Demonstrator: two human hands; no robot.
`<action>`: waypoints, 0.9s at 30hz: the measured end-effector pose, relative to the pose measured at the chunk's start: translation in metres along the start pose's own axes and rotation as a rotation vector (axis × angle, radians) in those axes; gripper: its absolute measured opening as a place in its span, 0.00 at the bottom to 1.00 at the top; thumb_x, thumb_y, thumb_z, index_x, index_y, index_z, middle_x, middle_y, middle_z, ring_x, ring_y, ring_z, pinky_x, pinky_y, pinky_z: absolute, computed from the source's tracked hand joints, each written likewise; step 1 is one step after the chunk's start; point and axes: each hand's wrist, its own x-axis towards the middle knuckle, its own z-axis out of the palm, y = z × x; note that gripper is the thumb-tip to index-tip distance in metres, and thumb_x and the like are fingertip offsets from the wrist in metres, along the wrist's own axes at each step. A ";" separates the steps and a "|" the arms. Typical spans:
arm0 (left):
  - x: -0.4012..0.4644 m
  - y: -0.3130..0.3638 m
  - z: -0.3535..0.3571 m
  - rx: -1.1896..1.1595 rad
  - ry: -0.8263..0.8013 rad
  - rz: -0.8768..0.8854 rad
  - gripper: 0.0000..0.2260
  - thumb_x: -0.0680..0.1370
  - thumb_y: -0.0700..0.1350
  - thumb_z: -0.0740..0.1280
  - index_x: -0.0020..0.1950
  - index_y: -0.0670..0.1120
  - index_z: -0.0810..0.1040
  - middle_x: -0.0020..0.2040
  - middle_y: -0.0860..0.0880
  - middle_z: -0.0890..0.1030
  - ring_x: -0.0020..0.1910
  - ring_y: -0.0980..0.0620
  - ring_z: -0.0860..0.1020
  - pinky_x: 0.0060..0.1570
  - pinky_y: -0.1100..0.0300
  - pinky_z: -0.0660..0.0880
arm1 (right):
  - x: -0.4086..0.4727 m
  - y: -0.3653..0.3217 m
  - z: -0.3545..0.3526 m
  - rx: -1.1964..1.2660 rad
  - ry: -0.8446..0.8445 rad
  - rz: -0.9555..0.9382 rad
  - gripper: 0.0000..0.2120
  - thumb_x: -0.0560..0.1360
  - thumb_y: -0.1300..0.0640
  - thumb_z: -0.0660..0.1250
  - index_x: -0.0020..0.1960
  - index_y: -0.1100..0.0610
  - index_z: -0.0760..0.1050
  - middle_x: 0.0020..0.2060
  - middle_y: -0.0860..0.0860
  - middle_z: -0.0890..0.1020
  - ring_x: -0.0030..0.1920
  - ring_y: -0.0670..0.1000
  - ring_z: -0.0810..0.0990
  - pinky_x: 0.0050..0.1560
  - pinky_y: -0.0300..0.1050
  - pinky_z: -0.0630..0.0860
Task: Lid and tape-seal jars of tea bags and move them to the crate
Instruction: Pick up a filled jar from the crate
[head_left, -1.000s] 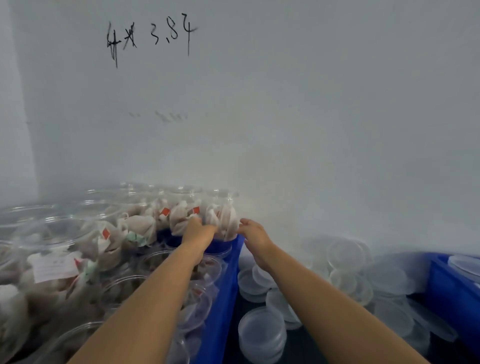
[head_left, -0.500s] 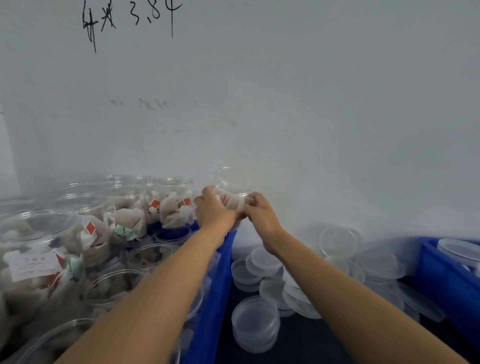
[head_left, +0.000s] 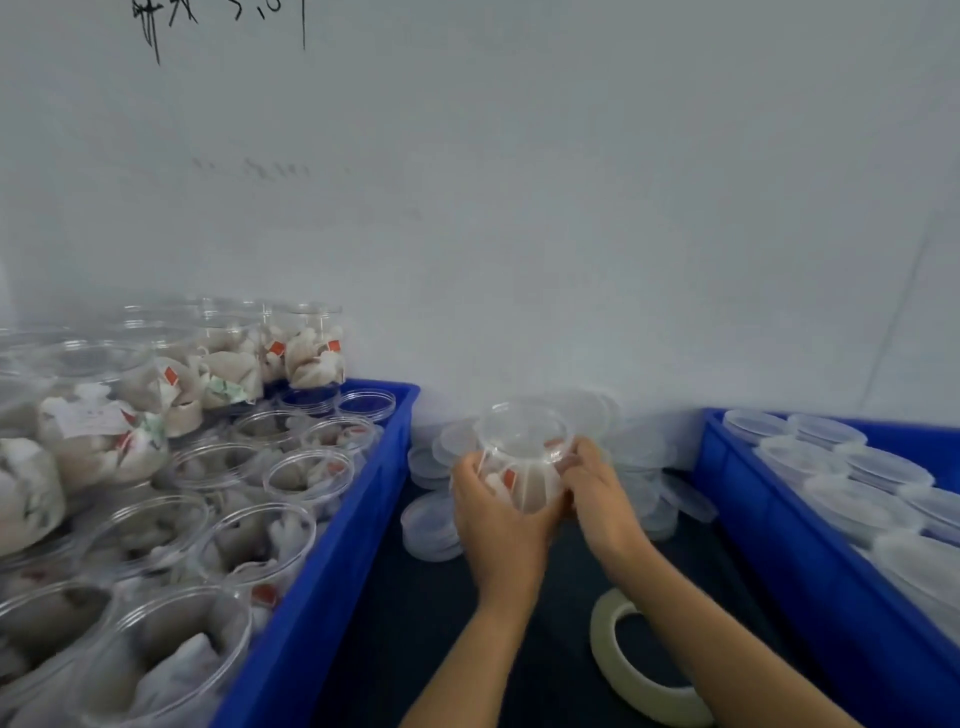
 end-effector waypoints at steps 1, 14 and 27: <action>-0.015 -0.008 -0.006 -0.011 -0.022 -0.032 0.33 0.56 0.59 0.80 0.53 0.64 0.64 0.53 0.56 0.77 0.50 0.56 0.79 0.45 0.57 0.80 | -0.012 0.013 0.000 0.025 0.009 0.027 0.17 0.77 0.68 0.55 0.38 0.50 0.72 0.33 0.48 0.76 0.36 0.46 0.73 0.38 0.42 0.69; -0.042 -0.057 -0.070 -0.043 -0.136 -0.134 0.40 0.59 0.39 0.83 0.66 0.49 0.67 0.59 0.53 0.75 0.58 0.53 0.75 0.60 0.55 0.73 | 0.008 0.046 0.035 -0.282 -0.208 -0.109 0.04 0.78 0.66 0.63 0.50 0.63 0.76 0.42 0.53 0.82 0.43 0.51 0.80 0.48 0.48 0.77; -0.032 -0.070 -0.059 -0.195 -0.018 -0.119 0.39 0.56 0.37 0.84 0.58 0.58 0.67 0.52 0.60 0.76 0.50 0.67 0.74 0.47 0.72 0.66 | 0.093 0.067 0.070 -1.247 -0.694 -0.471 0.31 0.78 0.38 0.60 0.76 0.47 0.56 0.77 0.50 0.60 0.77 0.51 0.54 0.76 0.56 0.41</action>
